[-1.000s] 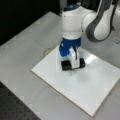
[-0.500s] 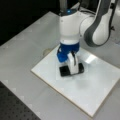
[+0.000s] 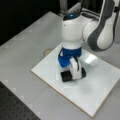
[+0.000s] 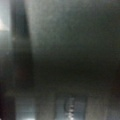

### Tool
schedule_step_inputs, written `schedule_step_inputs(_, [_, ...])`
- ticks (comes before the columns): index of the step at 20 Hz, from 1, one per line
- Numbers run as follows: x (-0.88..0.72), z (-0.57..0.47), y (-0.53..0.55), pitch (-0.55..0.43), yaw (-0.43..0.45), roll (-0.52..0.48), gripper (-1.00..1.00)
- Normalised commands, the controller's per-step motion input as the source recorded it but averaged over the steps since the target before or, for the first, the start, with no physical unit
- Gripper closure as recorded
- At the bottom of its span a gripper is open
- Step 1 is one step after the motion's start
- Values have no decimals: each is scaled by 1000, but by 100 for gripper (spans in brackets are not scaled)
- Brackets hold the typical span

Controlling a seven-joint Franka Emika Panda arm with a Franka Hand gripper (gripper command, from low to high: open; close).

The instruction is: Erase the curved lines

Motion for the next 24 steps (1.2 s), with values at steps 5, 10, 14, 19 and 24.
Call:
schedule_step_inputs(5, [893, -983, 396, 12, -211, 114, 100])
schedule_step_inputs(10, [700, -843, 292, 73, -215, 47, 100])
schedule_step_inputs(14, [376, -432, 114, 213, -119, -121, 100])
schedule_step_inputs(19, [73, 74, -192, 379, 132, -330, 100])
schedule_step_inputs(24, [-42, 479, -382, 388, 259, -332, 100])
